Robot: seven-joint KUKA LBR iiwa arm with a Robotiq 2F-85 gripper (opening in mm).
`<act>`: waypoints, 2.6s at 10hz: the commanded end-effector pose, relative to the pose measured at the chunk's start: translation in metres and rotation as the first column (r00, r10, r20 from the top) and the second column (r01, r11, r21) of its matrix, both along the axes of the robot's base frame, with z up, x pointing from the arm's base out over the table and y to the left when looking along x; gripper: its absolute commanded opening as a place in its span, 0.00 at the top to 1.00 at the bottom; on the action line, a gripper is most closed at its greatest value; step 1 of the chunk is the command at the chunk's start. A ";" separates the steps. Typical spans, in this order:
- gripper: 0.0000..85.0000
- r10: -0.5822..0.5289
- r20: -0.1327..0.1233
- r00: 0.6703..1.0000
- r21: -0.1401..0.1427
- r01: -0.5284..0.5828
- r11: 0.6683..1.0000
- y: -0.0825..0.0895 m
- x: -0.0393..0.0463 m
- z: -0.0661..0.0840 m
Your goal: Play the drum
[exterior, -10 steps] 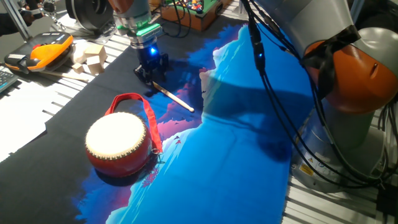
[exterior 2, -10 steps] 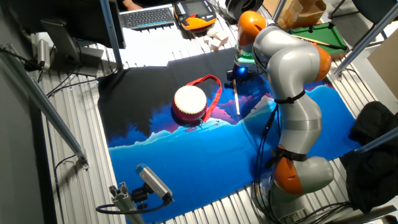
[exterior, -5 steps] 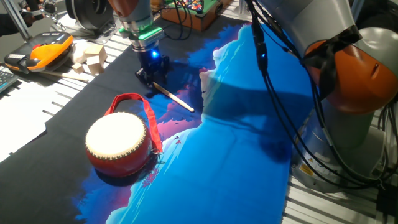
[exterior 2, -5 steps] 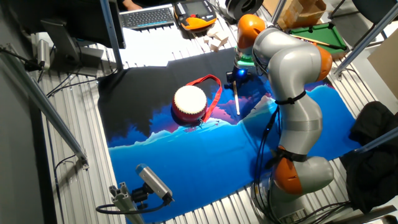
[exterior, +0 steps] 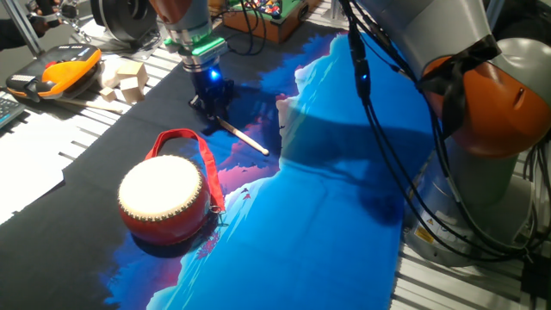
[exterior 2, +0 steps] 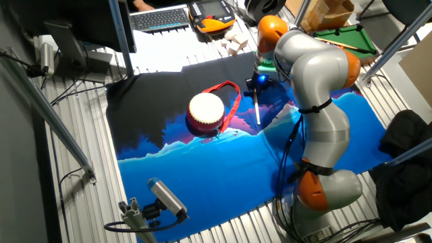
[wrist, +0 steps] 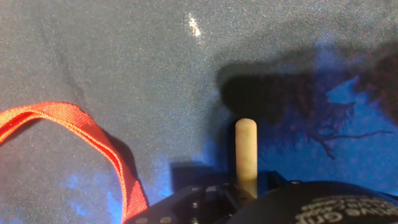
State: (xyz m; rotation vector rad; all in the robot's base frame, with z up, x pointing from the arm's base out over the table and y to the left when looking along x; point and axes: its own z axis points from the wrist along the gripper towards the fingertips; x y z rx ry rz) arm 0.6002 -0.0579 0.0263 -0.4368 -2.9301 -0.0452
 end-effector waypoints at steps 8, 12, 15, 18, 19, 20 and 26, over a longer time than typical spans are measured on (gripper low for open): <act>1.00 0.027 -0.066 0.997 0.045 -0.024 0.999 -0.002 0.0042 0.016; 1.00 -0.091 -0.117 0.989 0.102 0.103 0.989 0.006 0.0000 0.084; 1.00 -0.228 -0.133 0.964 0.145 0.247 0.958 0.023 -0.0129 0.136; 1.00 -0.339 -0.122 0.933 0.170 0.356 0.919 0.039 -0.0203 0.171; 1.00 -0.384 -0.110 0.917 0.190 0.399 0.897 0.043 -0.0234 0.178; 1.00 -0.423 -0.097 0.901 0.206 0.434 0.877 0.046 -0.0272 0.181; 1.00 -0.401 -0.063 0.914 0.121 0.405 0.906 0.049 -0.0298 0.181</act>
